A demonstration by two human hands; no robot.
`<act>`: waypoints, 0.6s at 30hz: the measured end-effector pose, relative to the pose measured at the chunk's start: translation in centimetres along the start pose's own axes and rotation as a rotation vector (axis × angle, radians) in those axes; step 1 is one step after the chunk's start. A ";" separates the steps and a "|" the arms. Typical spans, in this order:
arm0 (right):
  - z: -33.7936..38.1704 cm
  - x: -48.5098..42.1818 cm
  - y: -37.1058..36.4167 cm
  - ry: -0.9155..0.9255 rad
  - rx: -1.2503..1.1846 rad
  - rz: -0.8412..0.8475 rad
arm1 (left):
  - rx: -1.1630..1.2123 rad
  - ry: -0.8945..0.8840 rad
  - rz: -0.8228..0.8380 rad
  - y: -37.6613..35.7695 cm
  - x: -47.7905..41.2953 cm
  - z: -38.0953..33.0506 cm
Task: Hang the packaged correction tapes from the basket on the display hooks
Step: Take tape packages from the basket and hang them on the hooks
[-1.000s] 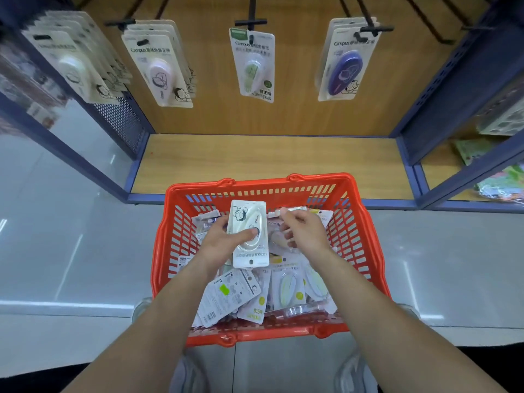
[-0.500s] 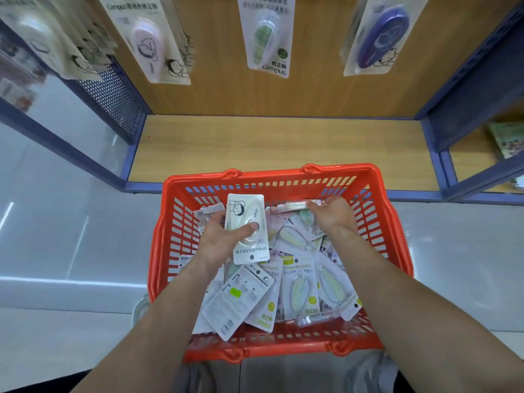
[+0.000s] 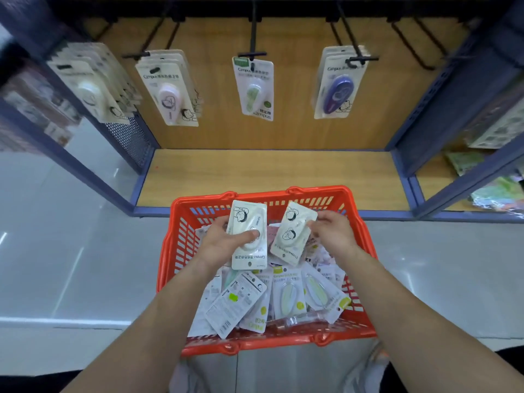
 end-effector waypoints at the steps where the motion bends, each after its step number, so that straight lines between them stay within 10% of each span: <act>1: 1.3 0.8 -0.2 0.026 0.006 0.048 | 0.026 0.000 0.018 -0.3 0.5 -0.7; 18: 16.0 12.9 -5.9 0.313 -0.207 0.478 | 0.204 -0.243 0.067 -2.0 11.6 -12.1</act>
Point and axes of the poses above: each hand's wrist, its own x-axis away from the middle knuckle, its own y-axis out of the back of the hand, z = x × y, the point moved 9 cm from there along -x, towards the middle knuckle, and after that the axes turned 14 degrees about z, right-handed, at the moved point
